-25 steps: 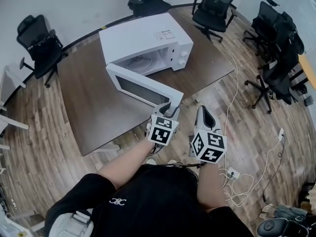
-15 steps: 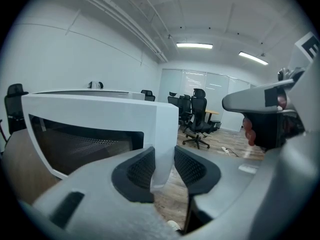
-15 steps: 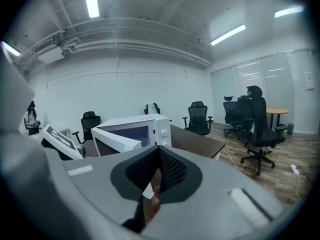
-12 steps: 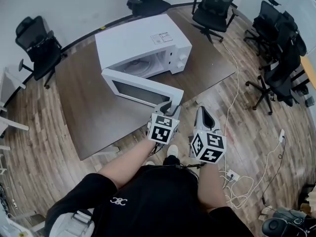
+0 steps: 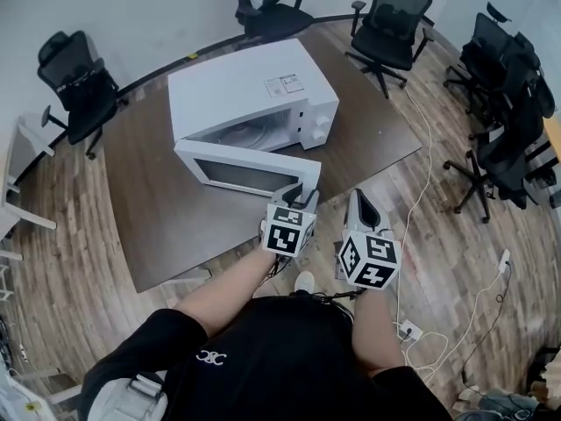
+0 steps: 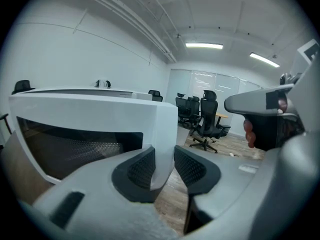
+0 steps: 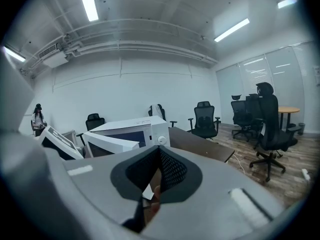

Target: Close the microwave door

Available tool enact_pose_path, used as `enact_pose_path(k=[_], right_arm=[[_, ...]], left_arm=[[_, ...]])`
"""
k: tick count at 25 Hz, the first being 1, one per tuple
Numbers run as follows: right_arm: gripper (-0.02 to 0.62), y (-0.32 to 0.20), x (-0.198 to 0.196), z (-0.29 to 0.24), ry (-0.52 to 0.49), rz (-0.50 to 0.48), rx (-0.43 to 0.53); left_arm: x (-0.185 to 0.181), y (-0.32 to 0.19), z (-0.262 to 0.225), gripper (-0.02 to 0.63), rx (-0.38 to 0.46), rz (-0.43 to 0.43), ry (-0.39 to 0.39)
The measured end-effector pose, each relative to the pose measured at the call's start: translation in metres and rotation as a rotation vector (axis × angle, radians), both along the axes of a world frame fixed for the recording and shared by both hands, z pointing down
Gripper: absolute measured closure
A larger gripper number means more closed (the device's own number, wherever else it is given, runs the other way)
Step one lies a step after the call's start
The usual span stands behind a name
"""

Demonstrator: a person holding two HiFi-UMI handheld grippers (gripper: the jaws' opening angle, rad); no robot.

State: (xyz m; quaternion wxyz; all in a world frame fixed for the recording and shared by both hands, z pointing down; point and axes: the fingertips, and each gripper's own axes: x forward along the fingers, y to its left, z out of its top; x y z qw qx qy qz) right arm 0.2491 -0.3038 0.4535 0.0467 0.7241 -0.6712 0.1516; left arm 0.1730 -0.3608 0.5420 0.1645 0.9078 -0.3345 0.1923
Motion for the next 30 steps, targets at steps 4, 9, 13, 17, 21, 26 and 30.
enact_pose_path(k=[4, 9, 13, 17, 21, 26, 30], right_arm=[[0.586, -0.015, 0.014, 0.0, -0.007, -0.02, 0.005], [0.586, -0.034, 0.028, 0.003, -0.021, -0.057, 0.007], [0.586, -0.049, 0.032, 0.002, -0.02, -0.098, 0.013], [0.586, -0.059, 0.037, 0.001, -0.016, -0.137, 0.019], [0.586, -0.067, 0.044, 0.001, -0.013, -0.167, 0.023], [0.586, -0.077, 0.051, 0.002, -0.007, -0.199, 0.024], [0.586, -0.086, 0.056, 0.005, -0.003, -0.22, 0.026]], left_arm=[[0.009, -0.019, 0.0, 0.477, 0.0, -0.042, 0.003], [0.021, -0.042, 0.0, 0.477, -0.003, -0.092, 0.006], [0.028, -0.062, -0.001, 0.477, 0.001, -0.127, 0.007], [0.032, -0.077, -0.001, 0.477, 0.008, -0.167, 0.004], [0.036, -0.093, -0.001, 0.477, 0.013, -0.208, 0.005], [0.04, -0.112, -0.002, 0.479, 0.011, -0.252, 0.009], [0.043, -0.127, -0.001, 0.479, 0.012, -0.278, 0.015]])
